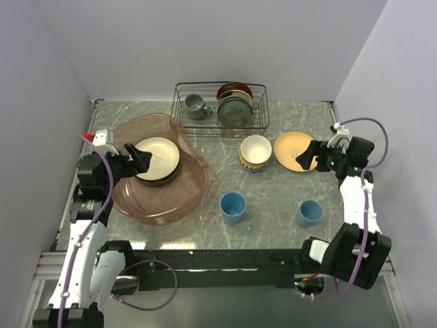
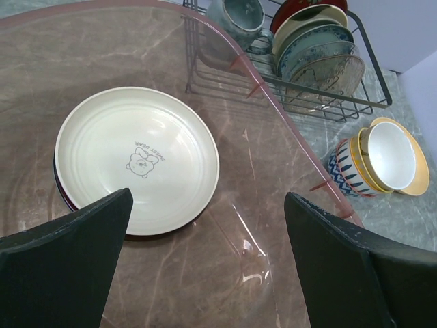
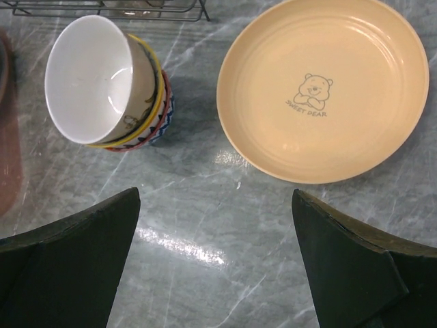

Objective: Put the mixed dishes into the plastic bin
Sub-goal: Pick up the plate at the center of the board.

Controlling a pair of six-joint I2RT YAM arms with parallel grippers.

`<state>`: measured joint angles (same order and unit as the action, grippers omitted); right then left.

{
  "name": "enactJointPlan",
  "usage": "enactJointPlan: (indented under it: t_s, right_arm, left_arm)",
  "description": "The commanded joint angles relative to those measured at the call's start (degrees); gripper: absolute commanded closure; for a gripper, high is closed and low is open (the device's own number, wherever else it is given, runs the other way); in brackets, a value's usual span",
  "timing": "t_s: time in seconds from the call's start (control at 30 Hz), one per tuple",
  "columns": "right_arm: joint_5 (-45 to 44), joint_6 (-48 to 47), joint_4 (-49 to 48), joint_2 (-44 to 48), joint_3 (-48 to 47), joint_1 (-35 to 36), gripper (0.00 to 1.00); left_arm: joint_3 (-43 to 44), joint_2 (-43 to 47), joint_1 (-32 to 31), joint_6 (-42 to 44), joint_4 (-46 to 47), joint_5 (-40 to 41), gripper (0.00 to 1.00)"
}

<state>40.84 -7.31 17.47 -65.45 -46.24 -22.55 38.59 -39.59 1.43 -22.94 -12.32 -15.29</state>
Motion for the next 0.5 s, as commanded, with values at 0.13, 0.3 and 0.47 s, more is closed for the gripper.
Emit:
enactJointPlan:
  t_s: [0.13, 0.3, 0.47]
  right_arm:
    - [-5.76, 2.04, 3.08, -10.74, -10.09, -0.39, 0.0]
    - [-11.65, 2.65, 5.29, -16.98, -13.96, -0.39, 0.0]
    - [-17.01, 5.46, 4.32, -22.34, -15.81, -0.39, 0.02]
  left_arm:
    - [1.49, 1.01, 0.24, 1.58, 0.89, 1.4, 0.01]
    - [1.49, 1.1, 0.24, 1.67, 0.8, 1.49, 0.01]
    - [1.4, 1.54, 0.24, 1.85, 0.71, 2.1, 0.01]
